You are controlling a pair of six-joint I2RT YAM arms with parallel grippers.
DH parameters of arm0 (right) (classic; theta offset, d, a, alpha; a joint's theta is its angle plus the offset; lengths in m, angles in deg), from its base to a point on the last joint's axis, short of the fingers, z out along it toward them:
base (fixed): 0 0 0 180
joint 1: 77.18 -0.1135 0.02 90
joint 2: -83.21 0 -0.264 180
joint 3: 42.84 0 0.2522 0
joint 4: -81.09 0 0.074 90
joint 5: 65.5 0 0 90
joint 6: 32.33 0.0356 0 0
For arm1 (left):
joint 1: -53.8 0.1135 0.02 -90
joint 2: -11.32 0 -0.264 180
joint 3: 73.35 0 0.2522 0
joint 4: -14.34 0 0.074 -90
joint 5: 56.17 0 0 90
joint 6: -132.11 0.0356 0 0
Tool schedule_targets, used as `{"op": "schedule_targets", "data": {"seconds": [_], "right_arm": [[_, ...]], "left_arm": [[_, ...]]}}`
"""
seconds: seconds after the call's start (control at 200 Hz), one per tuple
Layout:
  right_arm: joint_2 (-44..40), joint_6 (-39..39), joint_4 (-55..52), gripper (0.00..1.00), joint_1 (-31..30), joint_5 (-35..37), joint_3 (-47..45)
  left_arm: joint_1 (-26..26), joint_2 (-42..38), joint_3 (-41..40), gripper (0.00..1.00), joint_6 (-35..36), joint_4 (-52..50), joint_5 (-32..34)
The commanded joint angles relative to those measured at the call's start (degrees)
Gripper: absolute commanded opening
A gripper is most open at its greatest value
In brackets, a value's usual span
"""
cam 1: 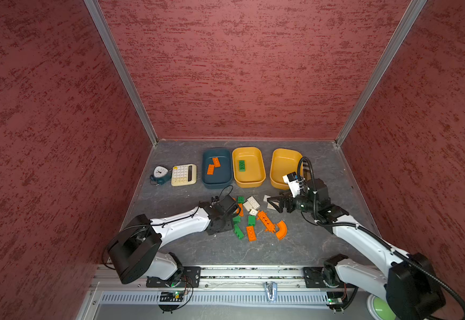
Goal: Sort the legos into containers by color
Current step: Move the lego to the center of the table.
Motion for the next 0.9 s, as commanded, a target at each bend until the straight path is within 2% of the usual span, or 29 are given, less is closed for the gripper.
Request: {"op": "schedule_targets", "data": {"seconds": [0.0, 0.551, 0.761, 0.897], "right_arm": [[-0.03, -0.87, 1.15, 0.99, -0.48, -0.59, -0.41], [-0.03, -1.06, 1.32, 0.99, -0.41, -0.25, -0.82], [0.19, -1.12, 1.59, 0.99, -0.48, -0.14, -0.95], [-0.01, -1.20, 1.50, 0.99, -0.47, 0.12, -1.05]], "left_arm": [[0.88, 1.06, -0.71, 0.70, 1.34, 1.56, 0.27], [3.86, 0.84, 0.34, 0.64, 6.06, -6.66, 5.07], [6.32, 2.12, 0.50, 0.61, 9.22, -4.08, 3.01], [7.32, 3.19, 1.12, 0.55, 10.65, -3.14, 2.78]]}}
